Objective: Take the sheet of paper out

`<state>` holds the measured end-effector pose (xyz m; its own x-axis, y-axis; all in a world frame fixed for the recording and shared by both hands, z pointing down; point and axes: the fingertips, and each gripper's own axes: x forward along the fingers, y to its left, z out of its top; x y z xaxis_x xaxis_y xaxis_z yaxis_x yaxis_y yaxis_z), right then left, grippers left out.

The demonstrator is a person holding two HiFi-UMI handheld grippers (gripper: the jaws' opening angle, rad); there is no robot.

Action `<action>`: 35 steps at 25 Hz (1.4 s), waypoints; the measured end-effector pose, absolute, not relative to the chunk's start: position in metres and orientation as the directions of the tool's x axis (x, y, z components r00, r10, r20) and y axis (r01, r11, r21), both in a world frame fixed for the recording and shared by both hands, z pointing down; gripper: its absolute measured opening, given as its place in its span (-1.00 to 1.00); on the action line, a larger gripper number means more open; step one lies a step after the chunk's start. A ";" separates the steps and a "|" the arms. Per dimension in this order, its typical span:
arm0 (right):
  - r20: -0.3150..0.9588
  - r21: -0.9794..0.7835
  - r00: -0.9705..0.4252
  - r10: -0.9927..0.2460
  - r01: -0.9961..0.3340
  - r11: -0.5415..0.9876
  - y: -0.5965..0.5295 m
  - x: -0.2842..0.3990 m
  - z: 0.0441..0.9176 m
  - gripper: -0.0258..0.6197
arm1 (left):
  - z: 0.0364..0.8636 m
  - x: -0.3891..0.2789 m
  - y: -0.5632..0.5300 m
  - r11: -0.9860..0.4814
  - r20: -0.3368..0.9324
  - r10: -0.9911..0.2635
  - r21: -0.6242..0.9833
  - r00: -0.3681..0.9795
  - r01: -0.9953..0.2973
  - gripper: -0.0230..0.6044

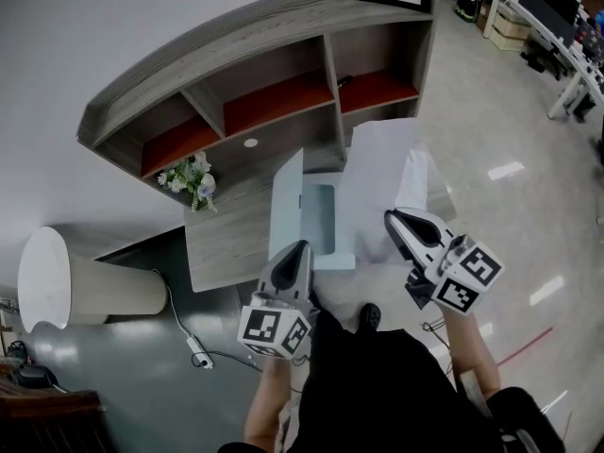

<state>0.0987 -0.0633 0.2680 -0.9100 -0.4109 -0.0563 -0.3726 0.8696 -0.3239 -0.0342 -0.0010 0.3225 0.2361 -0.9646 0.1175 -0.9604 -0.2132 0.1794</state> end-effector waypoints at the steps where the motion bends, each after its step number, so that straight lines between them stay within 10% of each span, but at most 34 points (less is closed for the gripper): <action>1: -0.068 -0.326 -0.911 -0.408 -0.366 0.872 -0.062 0.101 0.265 -0.88 | 0.320 -0.032 -0.002 -0.218 0.119 -0.963 0.178 0.241 -0.960 -0.87; 35: -0.087 -0.273 -0.925 -0.370 -0.335 0.902 -0.047 0.108 0.263 -0.88 | 0.311 -0.018 -0.001 -0.253 0.150 -0.949 0.170 0.279 -0.952 -0.88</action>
<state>0.1083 -0.0472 0.2626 -0.9251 -0.3698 -0.0866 -0.3349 0.9018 -0.2730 -0.0175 -0.0006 0.3105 0.2789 -0.9486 0.1499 -0.9524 -0.2531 0.1699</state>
